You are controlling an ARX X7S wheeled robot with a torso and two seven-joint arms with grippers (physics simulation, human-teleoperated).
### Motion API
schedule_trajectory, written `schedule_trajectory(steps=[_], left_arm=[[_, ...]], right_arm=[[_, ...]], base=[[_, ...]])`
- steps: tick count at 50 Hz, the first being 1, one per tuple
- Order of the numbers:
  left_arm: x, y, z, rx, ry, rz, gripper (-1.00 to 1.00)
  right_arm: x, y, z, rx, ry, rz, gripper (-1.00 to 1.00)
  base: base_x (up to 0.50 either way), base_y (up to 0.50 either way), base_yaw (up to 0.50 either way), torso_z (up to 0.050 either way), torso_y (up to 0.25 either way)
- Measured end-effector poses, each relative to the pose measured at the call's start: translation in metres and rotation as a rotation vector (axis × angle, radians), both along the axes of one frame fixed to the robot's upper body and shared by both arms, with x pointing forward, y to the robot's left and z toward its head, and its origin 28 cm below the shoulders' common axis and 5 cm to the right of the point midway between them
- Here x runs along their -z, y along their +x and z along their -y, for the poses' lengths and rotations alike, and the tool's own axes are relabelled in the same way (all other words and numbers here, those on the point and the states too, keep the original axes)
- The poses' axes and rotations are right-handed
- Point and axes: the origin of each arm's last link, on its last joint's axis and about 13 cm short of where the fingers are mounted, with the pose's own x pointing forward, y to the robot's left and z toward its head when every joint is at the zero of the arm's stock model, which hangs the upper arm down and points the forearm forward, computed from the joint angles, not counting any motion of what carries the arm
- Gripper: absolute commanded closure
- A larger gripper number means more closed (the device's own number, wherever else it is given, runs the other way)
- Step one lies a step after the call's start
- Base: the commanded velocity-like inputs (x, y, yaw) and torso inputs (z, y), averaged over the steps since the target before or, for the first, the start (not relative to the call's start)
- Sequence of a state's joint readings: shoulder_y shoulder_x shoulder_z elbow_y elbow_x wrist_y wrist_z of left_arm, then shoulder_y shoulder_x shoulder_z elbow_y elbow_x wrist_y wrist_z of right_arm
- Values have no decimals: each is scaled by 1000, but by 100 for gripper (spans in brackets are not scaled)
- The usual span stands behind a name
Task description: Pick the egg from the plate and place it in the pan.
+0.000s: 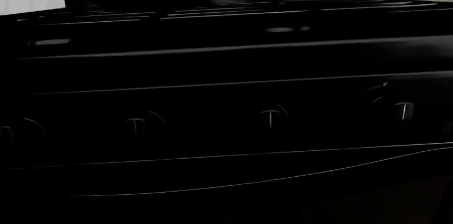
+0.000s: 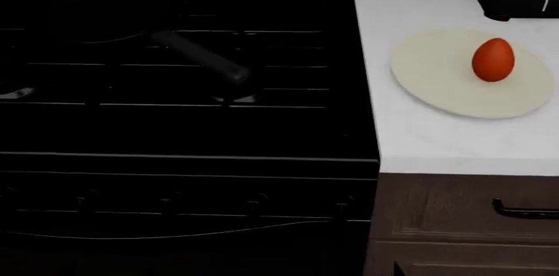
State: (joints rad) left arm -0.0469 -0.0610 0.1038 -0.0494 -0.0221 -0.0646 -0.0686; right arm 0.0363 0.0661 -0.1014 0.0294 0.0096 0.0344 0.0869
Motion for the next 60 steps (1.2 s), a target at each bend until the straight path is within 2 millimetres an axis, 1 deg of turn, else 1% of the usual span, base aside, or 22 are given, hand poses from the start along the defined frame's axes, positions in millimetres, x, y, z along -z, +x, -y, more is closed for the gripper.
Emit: schedule_trajectory(steps=[31,35,37,39,42,47,51,55,60], left_arm=[[-5,0,-1,4,-8,1,-100],[-9,0,-1,8,-17,-7,-100],[-16,1,-2,15,-26,-3,-100],[-28,2,-4,26,-31,6,-100],[-55,5,-9,40,-39,32,-100],[-108,6,-20,64,-39,81,-100],[-139,1,-24,92,-20,118,-100],[-158,-5,-26,114,12,143,-100],[-171,-13,-26,139,40,159,-100]], right_arm=[[-3,-1,-1,-5,-13,-2,-100],[-9,0,0,-9,-13,10,-100],[-16,1,1,-13,-17,29,-100],[-28,3,3,-19,-19,52,-100],[-56,8,9,-28,-26,100,-100],[-111,11,22,-46,-56,194,-100],[-142,8,26,-68,-86,253,-100],[-162,2,27,-92,-102,292,-100],[-176,-4,29,-103,-116,320,-100]], base=[[0,0,0,50,30],[0,0,0,2,0],[0,0,0,0,0],[0,0,0,0,0],[0,0,0,0,0],[0,0,0,0,0],[0,0,0,0,0],[0,-245,0,0,0],[0,-500,0,0,0]])
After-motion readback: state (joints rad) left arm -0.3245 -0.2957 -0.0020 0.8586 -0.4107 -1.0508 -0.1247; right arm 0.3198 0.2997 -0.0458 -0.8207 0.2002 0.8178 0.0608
